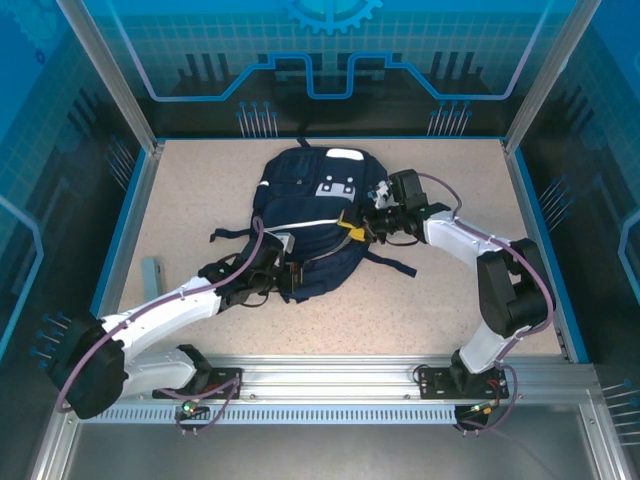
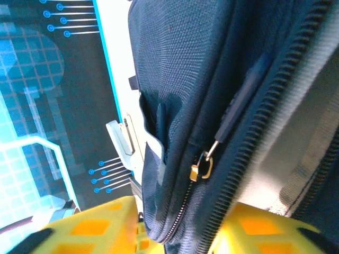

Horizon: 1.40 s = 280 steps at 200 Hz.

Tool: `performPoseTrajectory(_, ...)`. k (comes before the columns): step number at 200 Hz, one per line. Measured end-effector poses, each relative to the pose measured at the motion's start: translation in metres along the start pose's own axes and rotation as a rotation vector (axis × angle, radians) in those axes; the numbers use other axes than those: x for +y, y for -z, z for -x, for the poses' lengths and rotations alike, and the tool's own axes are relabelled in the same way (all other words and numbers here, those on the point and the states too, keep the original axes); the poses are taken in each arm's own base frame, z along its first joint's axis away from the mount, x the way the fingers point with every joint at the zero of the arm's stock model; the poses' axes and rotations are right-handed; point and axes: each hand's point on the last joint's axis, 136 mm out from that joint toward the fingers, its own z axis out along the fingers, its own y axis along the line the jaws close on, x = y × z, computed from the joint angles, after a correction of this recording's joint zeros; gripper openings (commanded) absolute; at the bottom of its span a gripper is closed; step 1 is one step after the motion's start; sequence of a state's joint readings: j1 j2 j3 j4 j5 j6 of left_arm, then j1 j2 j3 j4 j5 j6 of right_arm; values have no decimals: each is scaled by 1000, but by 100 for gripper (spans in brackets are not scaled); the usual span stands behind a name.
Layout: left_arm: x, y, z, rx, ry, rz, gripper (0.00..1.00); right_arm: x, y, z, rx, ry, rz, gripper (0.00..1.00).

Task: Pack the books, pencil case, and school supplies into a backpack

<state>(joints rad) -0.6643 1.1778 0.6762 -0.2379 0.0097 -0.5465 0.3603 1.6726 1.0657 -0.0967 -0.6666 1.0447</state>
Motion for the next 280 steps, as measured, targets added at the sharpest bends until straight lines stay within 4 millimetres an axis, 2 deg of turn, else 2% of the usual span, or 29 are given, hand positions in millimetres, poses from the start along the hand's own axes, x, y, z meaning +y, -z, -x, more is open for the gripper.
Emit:
performPoseTrajectory(29, -14, 0, 6, -18, -30, -65, 0, -7, -12, -13, 10, -14, 4, 53)
performPoseTrajectory(72, -36, 2, 16, -50, -72, -173, 0, -2, -30, -32, 21, -21, 17, 51)
performPoseTrajectory(85, -40, 3, 18, -59, -77, -189, 0, -1, -34, -36, 21, -26, 19, 48)
performPoseTrajectory(102, -39, 3, 19, -62, -77, -186, 0, -3, -39, -40, 16, -33, 10, 38)
performPoseTrajectory(115, -35, 2, 19, -64, -73, -162, 14, -6, -40, -42, 12, -44, 1, 32)
performPoseTrajectory(138, -17, 0, 15, -55, -28, -75, 45, -8, -41, -42, 5, -63, -5, 27)
performPoseTrajectory(156, -1, -1, 9, -41, 14, 2, 56, -8, -41, -42, 5, -64, -5, 26)
performPoseTrajectory(170, 8, -1, 7, -37, 46, 46, 60, -8, -41, -42, 5, -64, -5, 25)
performPoseTrajectory(200, 14, -1, 7, -43, 112, 71, 60, -8, -41, -42, 5, -64, -5, 22)
performPoseTrajectory(254, 24, -22, 5, -11, 220, 101, 38, -8, -41, -42, 5, -64, -5, 20)
performPoseTrajectory(280, 22, -29, 7, -2, 249, 100, 35, -8, -41, -42, 5, -64, -5, 19)
